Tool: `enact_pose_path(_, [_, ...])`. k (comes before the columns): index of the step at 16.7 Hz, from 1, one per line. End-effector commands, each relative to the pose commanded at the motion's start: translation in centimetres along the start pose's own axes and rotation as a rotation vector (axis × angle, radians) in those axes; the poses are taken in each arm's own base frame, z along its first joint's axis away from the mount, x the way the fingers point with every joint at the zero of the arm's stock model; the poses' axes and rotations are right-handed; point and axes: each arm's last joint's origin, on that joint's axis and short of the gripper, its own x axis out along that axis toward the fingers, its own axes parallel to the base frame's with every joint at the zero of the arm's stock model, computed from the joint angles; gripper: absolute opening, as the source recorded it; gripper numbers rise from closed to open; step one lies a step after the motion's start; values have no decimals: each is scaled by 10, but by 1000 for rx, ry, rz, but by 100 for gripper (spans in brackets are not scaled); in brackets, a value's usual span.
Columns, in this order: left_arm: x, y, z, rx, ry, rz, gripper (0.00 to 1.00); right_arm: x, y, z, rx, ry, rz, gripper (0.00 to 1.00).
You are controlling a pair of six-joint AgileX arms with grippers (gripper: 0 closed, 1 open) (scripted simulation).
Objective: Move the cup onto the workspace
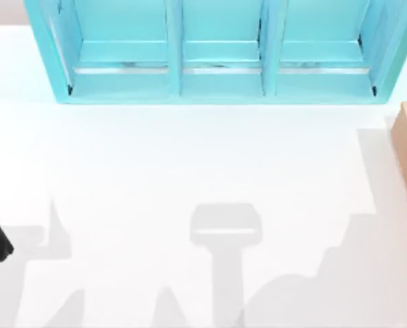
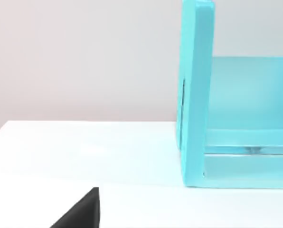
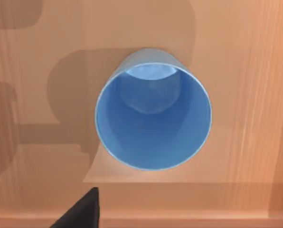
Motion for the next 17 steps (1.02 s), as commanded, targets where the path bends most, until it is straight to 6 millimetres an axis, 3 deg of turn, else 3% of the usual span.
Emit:
enact_pose_path(3, [0, 0, 0, 0, 0, 0, 100, 11, -1, 1, 4, 7, 3, 100])
enact_pose_path(11, [0, 0, 0, 0, 0, 0, 100, 92, -1, 1, 3, -3, -1, 100])
enact_pose_path(17, [0, 0, 0, 0, 0, 0, 100, 100, -1, 0, 4, 2, 1, 100])
